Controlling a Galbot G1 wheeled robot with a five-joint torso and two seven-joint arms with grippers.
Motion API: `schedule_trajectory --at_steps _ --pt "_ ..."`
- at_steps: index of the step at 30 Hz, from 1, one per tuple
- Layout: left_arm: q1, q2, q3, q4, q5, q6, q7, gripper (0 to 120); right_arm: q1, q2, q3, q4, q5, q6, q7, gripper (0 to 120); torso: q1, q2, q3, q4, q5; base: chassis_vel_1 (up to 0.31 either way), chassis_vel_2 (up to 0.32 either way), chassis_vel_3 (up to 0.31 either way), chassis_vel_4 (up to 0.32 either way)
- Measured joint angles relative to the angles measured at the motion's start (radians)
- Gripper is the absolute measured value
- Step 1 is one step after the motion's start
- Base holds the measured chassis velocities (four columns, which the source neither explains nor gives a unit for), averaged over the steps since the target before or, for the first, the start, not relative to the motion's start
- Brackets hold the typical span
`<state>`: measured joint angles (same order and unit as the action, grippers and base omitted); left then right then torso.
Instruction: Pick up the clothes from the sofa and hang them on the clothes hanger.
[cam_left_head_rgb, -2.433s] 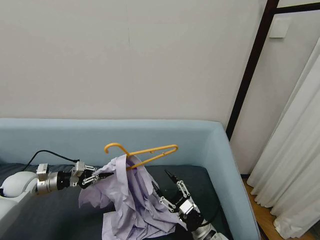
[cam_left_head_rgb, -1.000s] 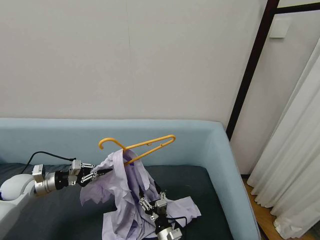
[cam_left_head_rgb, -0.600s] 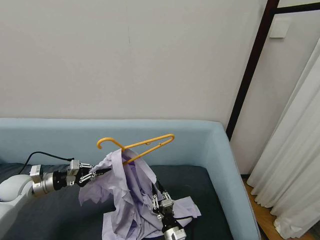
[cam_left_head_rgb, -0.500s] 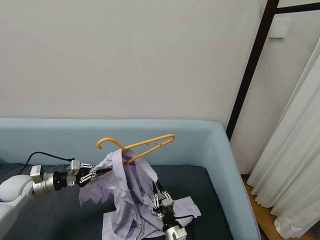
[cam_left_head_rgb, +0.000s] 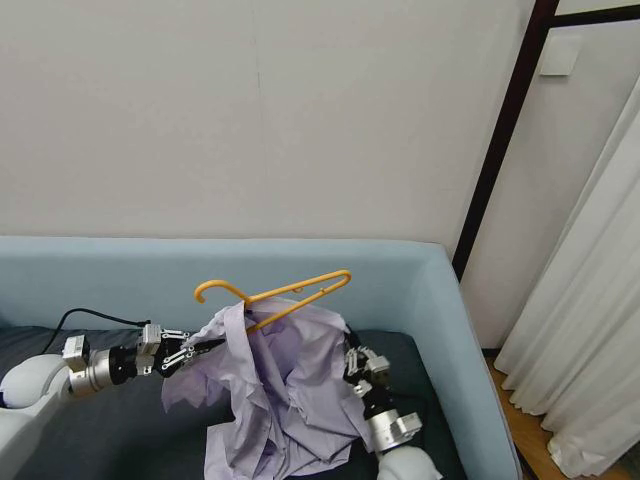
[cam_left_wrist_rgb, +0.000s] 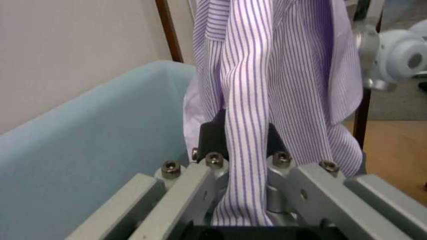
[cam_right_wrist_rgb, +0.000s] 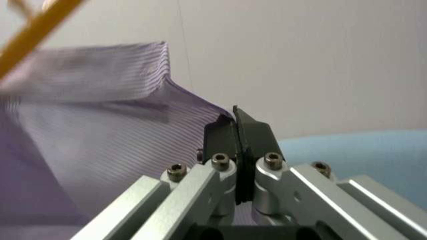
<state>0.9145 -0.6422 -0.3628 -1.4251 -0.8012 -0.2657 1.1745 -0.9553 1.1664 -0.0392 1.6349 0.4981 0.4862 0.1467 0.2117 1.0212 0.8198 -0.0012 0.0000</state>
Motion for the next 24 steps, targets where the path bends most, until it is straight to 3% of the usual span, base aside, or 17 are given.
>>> schedule_trajectory --at_steps 10,16,24 --pt "-0.058 -0.003 0.026 0.023 0.061 -0.001 0.007 1 0.103 -0.074 0.087 0.092 0.035 -0.04 -0.115 0 0.0 0.0 0.0 0.0001 0.0 0.0 0.0 0.0 0.0" --pt "-0.08 -0.006 0.042 0.04 0.1 -0.003 -0.024 1 0.108 -0.093 0.104 0.138 0.009 0.008 -0.167 0 0.0 0.0 0.0 0.0001 0.0 0.0 0.0 0.0 0.0" --pt "-0.089 -0.03 0.054 0.051 0.173 -0.006 -0.044 1 0.058 -0.091 0.081 0.22 0.026 0.108 -0.355 0 0.0 0.0 0.0 0.0 -0.0002 0.0 0.0 0.0 0.0"
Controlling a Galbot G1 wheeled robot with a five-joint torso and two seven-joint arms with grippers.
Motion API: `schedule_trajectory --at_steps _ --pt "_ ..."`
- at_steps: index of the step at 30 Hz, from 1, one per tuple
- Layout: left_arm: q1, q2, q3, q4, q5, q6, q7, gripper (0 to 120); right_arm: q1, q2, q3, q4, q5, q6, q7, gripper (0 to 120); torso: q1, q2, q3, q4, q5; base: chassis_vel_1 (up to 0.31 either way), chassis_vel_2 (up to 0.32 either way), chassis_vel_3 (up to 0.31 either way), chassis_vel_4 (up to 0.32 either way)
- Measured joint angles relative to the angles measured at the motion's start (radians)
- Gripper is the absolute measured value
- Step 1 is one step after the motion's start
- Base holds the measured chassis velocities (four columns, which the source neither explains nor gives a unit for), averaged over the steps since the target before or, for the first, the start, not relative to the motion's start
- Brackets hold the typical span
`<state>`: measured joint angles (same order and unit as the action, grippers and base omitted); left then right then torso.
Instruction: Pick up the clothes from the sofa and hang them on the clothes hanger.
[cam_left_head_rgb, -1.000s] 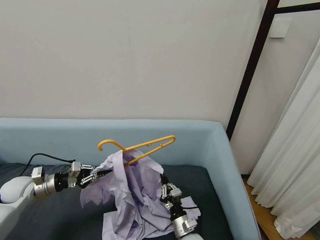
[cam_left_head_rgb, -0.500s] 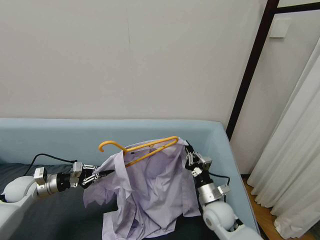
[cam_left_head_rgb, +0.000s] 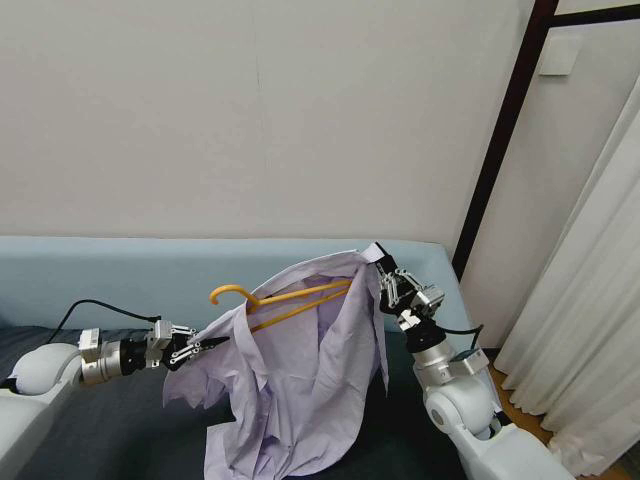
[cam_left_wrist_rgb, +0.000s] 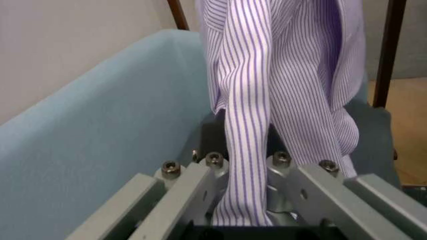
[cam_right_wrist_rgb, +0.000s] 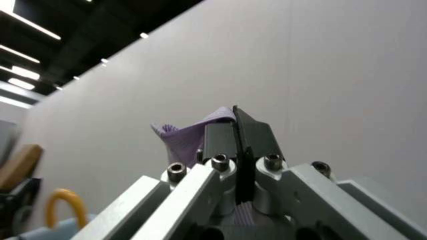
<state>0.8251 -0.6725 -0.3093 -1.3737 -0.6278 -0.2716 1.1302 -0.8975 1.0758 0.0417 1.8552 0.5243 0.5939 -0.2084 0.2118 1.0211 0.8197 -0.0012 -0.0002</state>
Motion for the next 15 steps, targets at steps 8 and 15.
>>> schedule_trajectory --at_steps 8,15 --pt "0.051 -0.046 0.005 -0.039 0.045 0.005 -0.097 1 -0.1 0.008 -0.121 0.039 -0.08 0.065 -0.111 0 0.0 0.0 0.0 0.0001 -0.0003 0.0 0.0 0.0 0.0" --pt "0.056 -0.041 0.022 -0.061 -0.048 0.02 -0.103 1 -0.174 0.007 -0.169 -0.059 -0.161 0.109 -0.298 0 0.0 0.0 0.0 0.0 0.0001 0.0 0.0 0.0 0.0"
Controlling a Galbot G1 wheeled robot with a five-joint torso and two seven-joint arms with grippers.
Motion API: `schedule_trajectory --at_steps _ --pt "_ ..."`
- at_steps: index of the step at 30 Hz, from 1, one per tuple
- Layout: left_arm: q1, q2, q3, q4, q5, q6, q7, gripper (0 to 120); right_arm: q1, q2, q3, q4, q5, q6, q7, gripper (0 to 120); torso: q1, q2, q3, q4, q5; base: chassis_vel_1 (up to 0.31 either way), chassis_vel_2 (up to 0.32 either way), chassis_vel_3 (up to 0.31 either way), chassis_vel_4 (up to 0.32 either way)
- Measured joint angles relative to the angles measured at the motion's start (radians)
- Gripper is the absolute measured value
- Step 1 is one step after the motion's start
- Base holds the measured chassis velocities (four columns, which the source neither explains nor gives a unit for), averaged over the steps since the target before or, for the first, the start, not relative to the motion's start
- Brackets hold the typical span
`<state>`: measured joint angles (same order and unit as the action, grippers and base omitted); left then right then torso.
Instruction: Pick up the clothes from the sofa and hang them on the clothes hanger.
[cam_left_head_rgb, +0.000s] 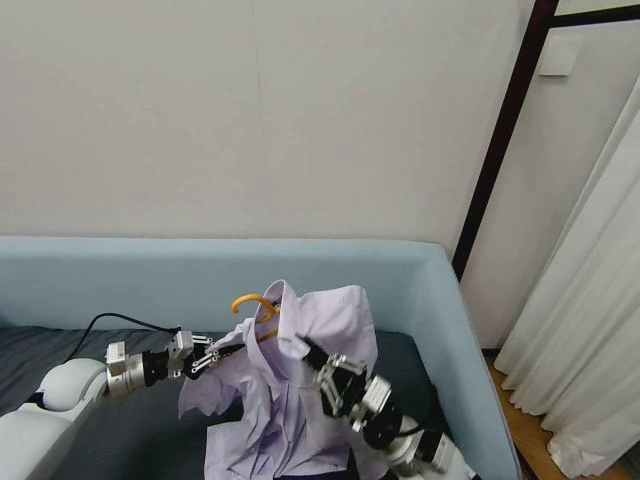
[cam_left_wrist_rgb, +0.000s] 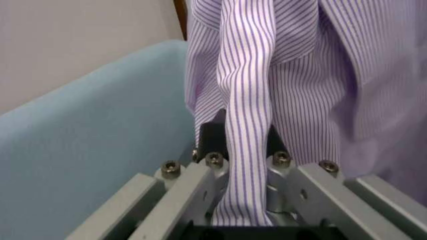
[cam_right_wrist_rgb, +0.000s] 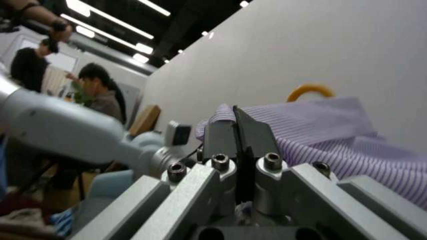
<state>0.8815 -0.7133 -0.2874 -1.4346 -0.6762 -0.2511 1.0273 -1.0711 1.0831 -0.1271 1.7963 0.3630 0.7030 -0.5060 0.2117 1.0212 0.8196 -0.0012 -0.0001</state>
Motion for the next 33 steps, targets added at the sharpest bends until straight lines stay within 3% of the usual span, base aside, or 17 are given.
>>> schedule_trajectory --at_steps 6,14,18,22,33 --pt "-0.007 0.017 0.01 -0.011 -0.086 0.001 0.068 1 -0.005 0.002 0.004 -0.061 -0.044 0.014 -0.045 0 0.0 0.0 0.0 0.0001 -0.0001 0.0 0.0 0.0 0.0" --pt "-0.028 0.076 -0.013 -0.016 -0.108 0.057 0.241 1 0.009 -0.004 0.042 -0.077 -0.081 0.011 0.061 2 0.0 0.0 0.0 0.0002 -0.0001 0.0 0.0 0.0 0.0" --pt "-0.057 0.127 -0.043 0.013 -0.063 0.075 0.324 1 0.001 -0.033 0.048 -0.069 -0.082 0.007 0.078 20 0.0 0.0 0.0 0.0003 -0.0002 0.0 0.0 0.0 0.0" --pt "-0.095 0.149 -0.046 0.043 -0.06 0.077 0.335 1 -0.028 -0.058 0.048 -0.053 -0.069 0.009 0.018 34 0.0 0.0 0.0 0.0001 -0.0001 0.0 0.0 0.0 0.0" --pt "-0.232 0.125 -0.025 0.14 -0.078 0.077 0.335 1 -0.151 -0.195 0.091 0.129 0.061 -0.05 -0.046 71 0.0 0.0 0.0 -0.0002 0.0 0.0 0.0 0.0 0.0"
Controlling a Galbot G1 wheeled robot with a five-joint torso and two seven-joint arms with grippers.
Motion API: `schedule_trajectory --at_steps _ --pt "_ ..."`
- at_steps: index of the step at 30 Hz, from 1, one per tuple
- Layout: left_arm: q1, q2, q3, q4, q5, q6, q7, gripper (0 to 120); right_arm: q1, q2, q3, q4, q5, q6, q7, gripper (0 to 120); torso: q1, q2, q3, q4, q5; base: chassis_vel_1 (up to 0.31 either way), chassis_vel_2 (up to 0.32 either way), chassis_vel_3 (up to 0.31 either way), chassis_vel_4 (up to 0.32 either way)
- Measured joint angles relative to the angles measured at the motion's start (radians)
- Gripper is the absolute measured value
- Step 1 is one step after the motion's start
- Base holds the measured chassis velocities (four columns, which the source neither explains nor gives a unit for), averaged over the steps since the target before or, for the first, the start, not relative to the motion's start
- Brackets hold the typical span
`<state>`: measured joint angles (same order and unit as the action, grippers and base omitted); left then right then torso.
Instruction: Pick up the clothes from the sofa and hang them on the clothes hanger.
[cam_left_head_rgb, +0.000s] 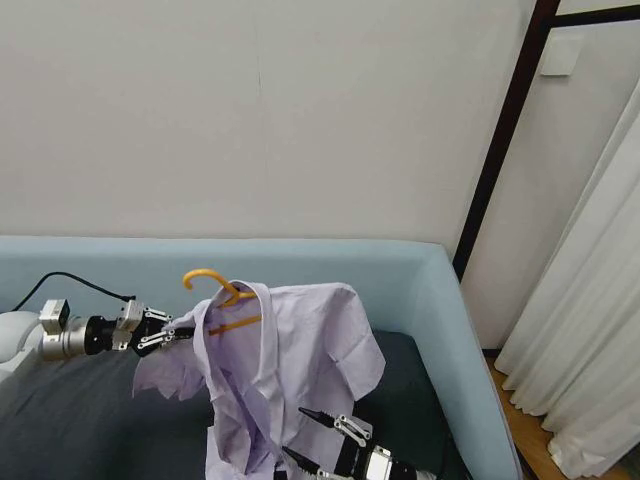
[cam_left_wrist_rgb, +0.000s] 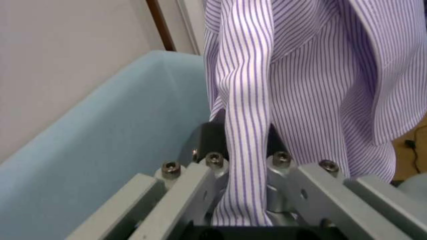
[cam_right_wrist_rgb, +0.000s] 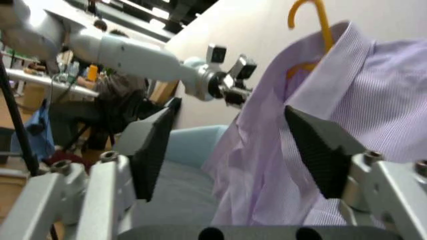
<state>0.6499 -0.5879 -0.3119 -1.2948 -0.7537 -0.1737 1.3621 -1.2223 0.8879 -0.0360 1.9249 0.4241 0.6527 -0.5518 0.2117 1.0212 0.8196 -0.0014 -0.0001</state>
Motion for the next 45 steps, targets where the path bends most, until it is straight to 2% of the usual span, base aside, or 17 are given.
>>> schedule_trajectory --at_steps 3,4,7,8,9,12,17,24,27,29,34,40,45 --pt "-0.044 -0.007 0.021 0.018 0.003 -0.002 0.02 1 0.007 -0.081 0.055 0.098 0.117 -0.059 0.081 86 0.0 0.0 0.0 0.0001 0.0 0.0 0.0 0.0 0.0" --pt "-0.044 -0.007 0.021 0.018 0.003 -0.002 0.02 1 0.007 -0.081 0.055 0.098 0.117 -0.059 0.081 86 0.0 0.0 0.0 0.0001 0.0 0.0 0.0 0.0 0.0" --pt "-0.096 -0.011 0.046 0.018 0.029 0.001 0.057 1 0.04 -0.179 0.122 0.181 0.207 -0.215 0.185 98 0.0 0.0 0.0 0.0007 -0.0001 0.0 0.0 0.0 0.0" --pt "-0.119 -0.014 0.056 0.021 0.045 0.009 0.078 1 0.056 -0.216 0.135 0.202 0.229 -0.27 0.221 99 0.0 0.0 0.0 0.0005 0.0 0.0 0.0 0.0 0.0" --pt "-0.119 -0.014 0.056 0.021 0.045 0.009 0.078 1 0.056 -0.216 0.135 0.202 0.229 -0.27 0.221 99 0.0 0.0 0.0 0.0005 0.0 0.0 0.0 0.0 0.0" --pt "-0.182 -0.015 0.098 0.032 0.099 0.032 0.144 1 0.109 -0.308 0.15 0.234 0.338 -0.38 0.29 100 0.0 0.0 0.0 -0.0001 0.0001 0.0 0.0 0.0 0.0" --pt "-0.224 -0.025 0.144 0.043 0.15 0.041 0.172 1 0.171 -0.38 0.156 0.196 0.411 -0.454 0.236 100 0.0 0.0 0.0 0.0005 0.0 0.0 0.0 0.0 0.0" --pt "-0.251 -0.062 0.214 0.045 0.173 0.041 0.172 1 0.222 -0.39 0.115 0.144 0.385 -0.481 0.206 100 0.0 0.0 0.0 0.0003 0.0001 0.0 0.0 0.0 0.0" --pt "-0.302 -0.109 0.287 0.061 0.2 0.029 0.172 1 0.258 -0.388 0.1 0.089 0.365 -0.511 0.155 100 0.0 0.0 0.0 0.0006 0.0001 0.0 0.0 0.0 0.0" --pt "-0.337 -0.142 0.322 0.084 0.22 0.018 0.172 1 0.272 -0.392 0.099 0.051 0.352 -0.524 0.112 100 0.0 0.0 0.0 -0.0002 0.0002 0.0 0.0 0.0 0.0" --pt "-0.379 -0.194 0.365 0.128 0.242 -0.002 0.171 1 0.286 -0.39 0.099 -0.011 0.314 -0.537 0.016 100 0.0 0.0 0.0 0.0 0.0 0.0 0.0 0.0 0.0" --pt "-0.423 -0.218 0.407 0.157 0.256 -0.02 0.171 1 0.308 -0.376 0.098 -0.055 0.297 -0.538 -0.024 99 0.0 0.0 0.0 0.0004 -0.0001 0.0 0.0 0.0 0.0" --pt "-0.454 -0.225 0.438 0.164 0.256 -0.025 0.17 1 0.325 -0.356 0.096 -0.084 0.284 -0.535 -0.04 81 0.0 0.0 0.0 0.0003 0.0 0.0 0.0 0.0 0.0"
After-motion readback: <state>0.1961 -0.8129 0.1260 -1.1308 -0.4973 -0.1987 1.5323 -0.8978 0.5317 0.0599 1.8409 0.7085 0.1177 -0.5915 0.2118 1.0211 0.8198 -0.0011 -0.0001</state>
